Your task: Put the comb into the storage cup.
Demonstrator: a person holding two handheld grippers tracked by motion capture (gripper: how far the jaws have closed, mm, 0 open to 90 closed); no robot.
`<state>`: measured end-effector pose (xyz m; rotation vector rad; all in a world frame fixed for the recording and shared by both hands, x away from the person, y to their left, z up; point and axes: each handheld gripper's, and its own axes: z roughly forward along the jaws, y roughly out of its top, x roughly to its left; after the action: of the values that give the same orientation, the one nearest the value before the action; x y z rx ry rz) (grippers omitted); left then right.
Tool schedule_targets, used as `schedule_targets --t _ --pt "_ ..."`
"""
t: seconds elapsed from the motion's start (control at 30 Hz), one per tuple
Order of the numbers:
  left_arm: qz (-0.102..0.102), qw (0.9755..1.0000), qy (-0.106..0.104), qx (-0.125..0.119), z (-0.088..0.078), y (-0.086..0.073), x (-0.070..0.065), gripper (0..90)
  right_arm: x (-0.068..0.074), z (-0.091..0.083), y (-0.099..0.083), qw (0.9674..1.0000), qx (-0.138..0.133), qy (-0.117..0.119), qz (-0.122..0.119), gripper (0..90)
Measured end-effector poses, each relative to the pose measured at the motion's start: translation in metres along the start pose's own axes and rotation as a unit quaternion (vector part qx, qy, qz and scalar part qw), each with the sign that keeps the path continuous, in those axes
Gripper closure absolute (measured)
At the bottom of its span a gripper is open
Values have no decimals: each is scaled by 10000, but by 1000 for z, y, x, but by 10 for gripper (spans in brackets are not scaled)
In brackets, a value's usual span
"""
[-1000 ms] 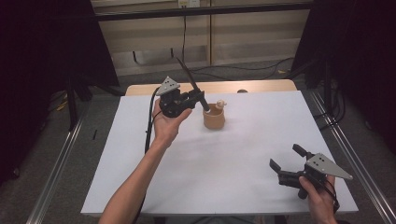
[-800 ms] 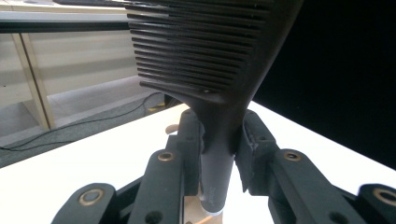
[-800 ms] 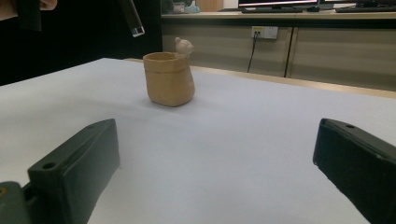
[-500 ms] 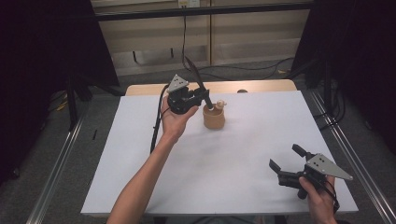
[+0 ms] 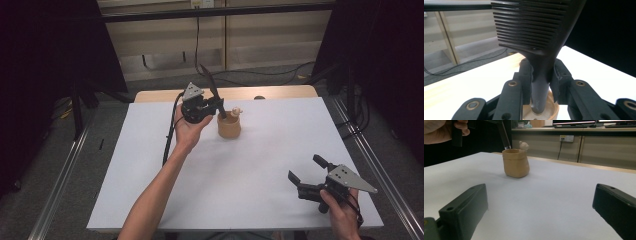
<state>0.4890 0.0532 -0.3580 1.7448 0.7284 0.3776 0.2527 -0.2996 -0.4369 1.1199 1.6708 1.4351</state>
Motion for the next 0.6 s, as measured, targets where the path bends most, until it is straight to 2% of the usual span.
schedule_targets --t 0.23,0.43,0.6 --pt "-28 10000 3 46 7 -5 2 729 1 1 0 10000 6 9 55 0" --pt "59 9999 31 129 9 -9 4 730 0 0 -1 10000 21 41 49 0" --pt "42 9998 37 216 10 -15 6 729 0 1 0 10000 22 42 46 0"
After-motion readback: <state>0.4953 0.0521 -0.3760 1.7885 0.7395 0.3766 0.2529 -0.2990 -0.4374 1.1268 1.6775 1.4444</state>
